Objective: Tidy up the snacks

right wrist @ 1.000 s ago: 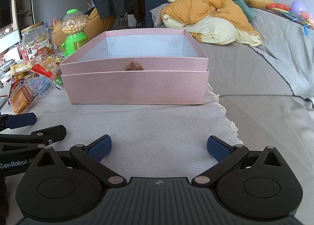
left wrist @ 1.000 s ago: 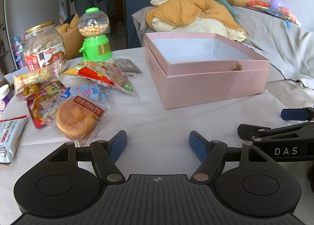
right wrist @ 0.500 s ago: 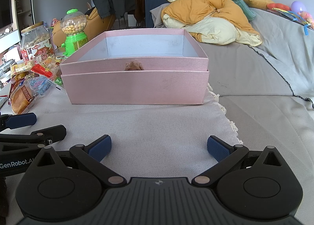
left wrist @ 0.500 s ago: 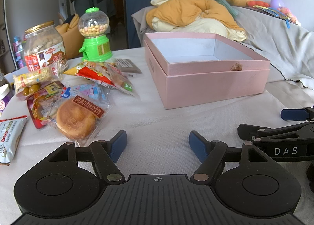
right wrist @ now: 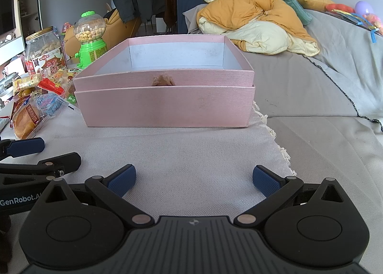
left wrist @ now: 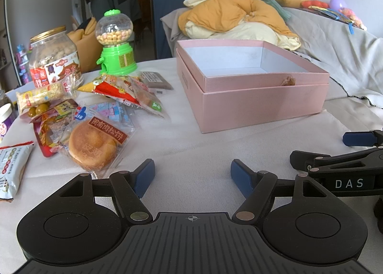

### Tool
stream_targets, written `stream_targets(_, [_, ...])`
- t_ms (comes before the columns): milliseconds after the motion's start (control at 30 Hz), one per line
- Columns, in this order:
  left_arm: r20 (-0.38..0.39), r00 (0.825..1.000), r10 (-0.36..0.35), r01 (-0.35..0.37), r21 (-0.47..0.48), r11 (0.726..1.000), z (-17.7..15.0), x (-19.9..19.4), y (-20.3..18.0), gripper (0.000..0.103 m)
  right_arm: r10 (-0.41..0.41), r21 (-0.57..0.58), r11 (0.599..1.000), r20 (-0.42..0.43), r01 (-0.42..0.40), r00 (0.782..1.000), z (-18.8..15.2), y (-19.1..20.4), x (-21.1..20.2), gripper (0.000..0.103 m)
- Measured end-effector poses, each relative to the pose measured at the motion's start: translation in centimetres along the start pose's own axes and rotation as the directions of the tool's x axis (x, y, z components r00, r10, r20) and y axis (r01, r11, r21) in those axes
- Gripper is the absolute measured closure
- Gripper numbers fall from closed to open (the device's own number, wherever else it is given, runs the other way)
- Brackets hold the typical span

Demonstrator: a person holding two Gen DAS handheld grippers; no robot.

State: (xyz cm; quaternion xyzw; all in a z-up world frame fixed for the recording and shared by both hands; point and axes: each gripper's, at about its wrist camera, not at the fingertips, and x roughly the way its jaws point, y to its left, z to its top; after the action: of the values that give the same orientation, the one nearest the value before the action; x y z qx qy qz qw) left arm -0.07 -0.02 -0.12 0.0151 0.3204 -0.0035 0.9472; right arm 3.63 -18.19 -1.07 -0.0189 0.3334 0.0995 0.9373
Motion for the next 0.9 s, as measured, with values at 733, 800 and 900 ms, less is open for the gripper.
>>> stream_targets(733, [-0.009, 0.997, -0.075, 0.075, -0.01, 0.997, 0.5, -0.8, 0.8, 0.033, 0.005, -0.002, 1.0, -0.007, -0.005, 1.0, -0.4, 0.4, 0.2, 0.0])
stream_targets(800, [-0.003, 0.995, -0.101, 0.101, -0.029, 0.994, 1.3, -1.8, 2.6, 0.033, 0.023, -0.02, 0.999, -0.061, -0.025, 0.998, 0.1, 0.3, 0.4, 0.0])
stream_targets(900, [0.033, 0.998, -0.049, 0.051, -0.069, 0.996, 2.8, -3.8, 6.8, 0.033, 0.056, -0.047, 0.997, -0.165, -0.064, 0.985, 1.0, 0.4, 1.0, 0.0])
